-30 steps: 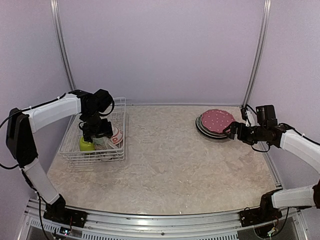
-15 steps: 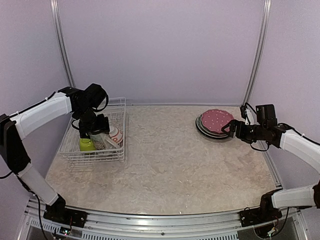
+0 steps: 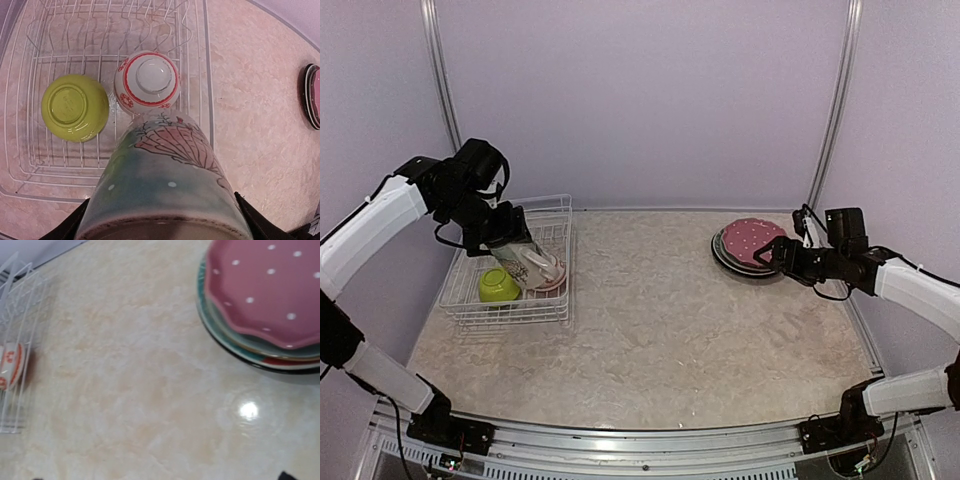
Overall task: Unload the mixed dishes from the dish rack
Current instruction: Grab the cup from the dish rack, then pass from the left arm to the right
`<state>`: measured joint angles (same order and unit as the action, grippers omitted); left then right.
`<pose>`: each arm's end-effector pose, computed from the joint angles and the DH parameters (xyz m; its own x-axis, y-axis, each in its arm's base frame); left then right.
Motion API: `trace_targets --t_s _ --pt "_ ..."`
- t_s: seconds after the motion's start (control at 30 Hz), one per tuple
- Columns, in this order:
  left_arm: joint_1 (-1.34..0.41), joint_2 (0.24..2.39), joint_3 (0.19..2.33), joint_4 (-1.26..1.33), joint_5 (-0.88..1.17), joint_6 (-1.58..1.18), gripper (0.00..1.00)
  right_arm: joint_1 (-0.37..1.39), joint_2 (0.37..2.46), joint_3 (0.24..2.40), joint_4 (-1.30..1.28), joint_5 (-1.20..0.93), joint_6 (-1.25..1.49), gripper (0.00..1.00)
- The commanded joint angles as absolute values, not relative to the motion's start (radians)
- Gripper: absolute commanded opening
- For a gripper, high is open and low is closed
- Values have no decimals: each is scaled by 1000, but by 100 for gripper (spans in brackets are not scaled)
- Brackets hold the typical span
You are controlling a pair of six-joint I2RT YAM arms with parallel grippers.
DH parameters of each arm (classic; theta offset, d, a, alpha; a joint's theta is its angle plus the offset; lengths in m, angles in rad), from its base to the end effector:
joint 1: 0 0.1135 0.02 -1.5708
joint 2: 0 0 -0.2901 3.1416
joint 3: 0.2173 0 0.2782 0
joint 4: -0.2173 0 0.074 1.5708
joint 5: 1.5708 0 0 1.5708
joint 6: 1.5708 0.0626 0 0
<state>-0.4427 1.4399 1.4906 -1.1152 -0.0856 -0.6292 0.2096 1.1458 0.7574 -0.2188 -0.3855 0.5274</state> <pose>0.2883 -0.1308 0.3555 -0.8680 -0.2374 -0.4361 -0.1503 0.9627 -0.2249 0.2718 0.0819 0.2551 -0.7313 0.3212 -0.6017 -0.1467 0.7874 0.5987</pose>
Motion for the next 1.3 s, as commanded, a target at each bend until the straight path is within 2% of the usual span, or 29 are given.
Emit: trace_targets --t_s 0.0,0.23,0.4,0.53,0.93,1.27 --pt "-414 1354 1588 -1028 8 -559 16 251 1174 748 -164 -407 579 100" --pt "-372 1294 1549 -739 330 -517 9 323 1217 757 -78 -418 665 100" --pt "-365 1307 1490 -502 500 -539 0 403 1257 776 -4 -424 737 100" --pt "-363 1314 1386 -272 644 -585 0 460 1298 790 132 -460 830 100" --pt "-351 1268 1153 41 767 -650 0 622 1547 947 550 -548 1074 99" --pt "-337 1234 1113 44 764 -642 0 729 1779 1166 806 -578 1227 96"
